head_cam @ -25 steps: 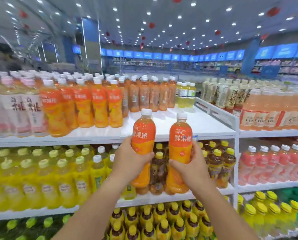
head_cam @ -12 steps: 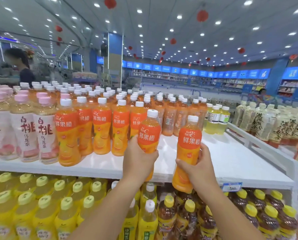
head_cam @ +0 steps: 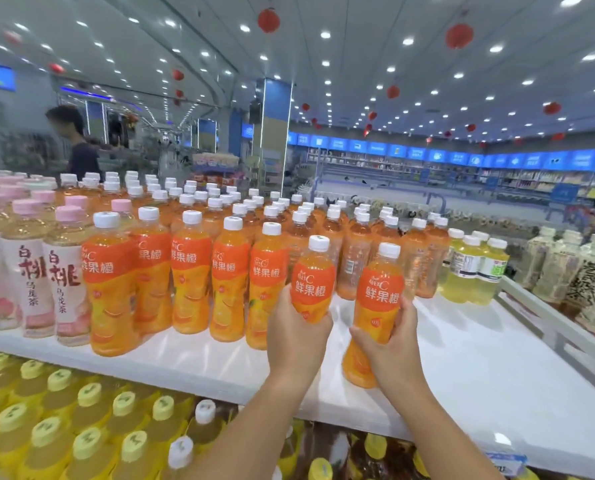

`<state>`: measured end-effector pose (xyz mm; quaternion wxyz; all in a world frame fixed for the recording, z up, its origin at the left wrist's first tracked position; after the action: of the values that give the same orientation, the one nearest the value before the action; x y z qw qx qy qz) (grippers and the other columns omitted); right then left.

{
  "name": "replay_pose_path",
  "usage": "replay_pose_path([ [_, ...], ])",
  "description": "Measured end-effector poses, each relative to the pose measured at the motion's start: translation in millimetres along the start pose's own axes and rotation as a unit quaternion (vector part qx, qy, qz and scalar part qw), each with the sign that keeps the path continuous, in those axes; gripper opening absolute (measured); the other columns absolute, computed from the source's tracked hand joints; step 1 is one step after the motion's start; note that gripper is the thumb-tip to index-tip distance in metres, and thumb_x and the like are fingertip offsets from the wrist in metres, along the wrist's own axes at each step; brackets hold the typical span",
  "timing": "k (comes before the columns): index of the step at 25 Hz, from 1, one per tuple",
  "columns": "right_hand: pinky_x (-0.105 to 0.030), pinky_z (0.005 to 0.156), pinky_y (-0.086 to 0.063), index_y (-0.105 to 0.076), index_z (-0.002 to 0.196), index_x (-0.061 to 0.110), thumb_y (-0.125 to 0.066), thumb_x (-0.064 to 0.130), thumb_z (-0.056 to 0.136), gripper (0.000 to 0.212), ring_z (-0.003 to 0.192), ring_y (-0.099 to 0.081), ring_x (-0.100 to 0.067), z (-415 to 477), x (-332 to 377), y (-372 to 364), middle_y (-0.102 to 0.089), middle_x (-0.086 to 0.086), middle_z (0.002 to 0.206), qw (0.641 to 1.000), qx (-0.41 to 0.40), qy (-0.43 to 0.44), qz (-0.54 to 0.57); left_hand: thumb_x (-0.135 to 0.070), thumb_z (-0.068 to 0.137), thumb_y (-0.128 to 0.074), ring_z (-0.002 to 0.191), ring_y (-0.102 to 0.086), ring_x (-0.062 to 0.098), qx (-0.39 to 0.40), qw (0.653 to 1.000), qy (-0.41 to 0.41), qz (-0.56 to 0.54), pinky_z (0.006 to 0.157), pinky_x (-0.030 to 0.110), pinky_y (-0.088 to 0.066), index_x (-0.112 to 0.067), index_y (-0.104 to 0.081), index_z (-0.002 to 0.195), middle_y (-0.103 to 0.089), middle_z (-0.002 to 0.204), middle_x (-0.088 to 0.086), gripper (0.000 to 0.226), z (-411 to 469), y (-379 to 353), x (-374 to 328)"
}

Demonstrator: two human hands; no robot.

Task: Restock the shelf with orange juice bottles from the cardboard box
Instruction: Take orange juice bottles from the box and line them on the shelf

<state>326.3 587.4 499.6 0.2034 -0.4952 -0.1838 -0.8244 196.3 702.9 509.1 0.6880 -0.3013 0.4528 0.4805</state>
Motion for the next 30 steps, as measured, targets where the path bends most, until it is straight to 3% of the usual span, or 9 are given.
replay_pose_path([
  [4,-0.025,0.087,-0.051,-0.036,0.139,0.031,-0.08,0.012,0.083,0.074,0.11,-0.062,-0.001,8,-9,-9,-0.06,0.015,0.122,0.999,0.041,-0.012,-0.003,-0.037,0.081,-0.082,0.097,-0.065,-0.003,-0.002,1.0,-0.006,0.003,0.08,0.021,-0.056,-0.043,-0.054,0.12,-0.067,0.104,-0.023,0.048,5,-8,5],
  [6,-0.03,0.087,-0.054,-0.048,0.128,0.033,-0.079,0.02,0.084,0.056,0.104,-0.066,-0.004,5,-15,-8,-0.067,0.016,0.11,0.998,0.048,-0.031,-0.008,-0.042,0.084,-0.078,0.103,-0.063,-0.005,0.019,1.0,-0.016,0.014,0.082,0.018,-0.053,-0.045,-0.051,0.124,-0.066,0.109,-0.025,0.048,1,-6,8],
  [10,-0.036,0.087,-0.055,-0.06,0.107,0.039,-0.073,0.031,0.088,0.024,0.098,-0.067,-0.005,-8,-30,1,-0.07,0.013,0.103,0.993,0.072,-0.057,-0.068,-0.039,0.088,-0.071,0.109,-0.059,-0.002,0.05,0.992,-0.041,0.108,0.089,0.028,-0.053,-0.044,-0.055,0.125,-0.063,0.115,-0.024,0.04,-11,5,28],
  [14,-0.028,0.083,-0.054,-0.057,0.114,0.036,-0.075,0.023,0.086,0.036,0.1,-0.065,-0.005,-11,-31,3,-0.069,0.014,0.106,0.992,0.071,-0.057,-0.089,-0.038,0.087,-0.07,0.111,-0.059,0.003,0.054,0.989,-0.032,0.136,0.093,0.036,-0.056,-0.041,-0.058,0.124,-0.063,0.116,-0.021,0.039,-11,10,36],
  [18,-0.015,0.071,-0.05,-0.055,0.119,0.027,-0.078,0.024,0.085,0.041,0.1,-0.063,0.003,-3,-33,-4,-0.067,0.016,0.11,0.991,0.074,-0.066,-0.091,-0.033,0.089,-0.073,0.112,-0.061,0.001,0.055,0.993,-0.018,0.101,0.093,0.033,-0.057,-0.041,-0.052,0.129,-0.064,0.118,-0.024,0.046,-9,8,38],
  [24,-0.012,0.07,-0.051,-0.058,0.117,0.031,-0.075,0.023,0.088,0.035,0.097,-0.061,0.014,6,-36,-19,-0.069,0.019,0.11,0.992,0.084,-0.066,-0.072,-0.03,0.092,-0.07,0.112,-0.06,0.002,0.037,0.991,-0.048,0.122,0.095,0.03,-0.055,-0.037,-0.054,0.129,-0.063,0.117,-0.021,0.041,0,5,41],
  [30,-0.016,0.079,-0.051,-0.058,0.119,0.037,-0.072,0.028,0.09,0.033,0.1,-0.063,0.01,7,-41,-22,-0.069,0.021,0.111,0.992,0.084,-0.062,-0.069,-0.032,0.097,-0.065,0.124,-0.051,0.011,0.023,0.981,-0.069,0.181,0.102,0.03,-0.05,-0.022,-0.046,0.145,-0.052,0.131,-0.008,0.053,1,-3,44],
])
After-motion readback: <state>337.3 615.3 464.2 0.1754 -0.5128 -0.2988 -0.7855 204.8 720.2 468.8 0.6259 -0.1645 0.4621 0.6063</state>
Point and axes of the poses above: each hand's wrist, its own z-axis towards the middle knuckle, its own y-axis out of the back of the hand, x = y × z, the point moved 5 cm from there along z, towards the middle knuckle
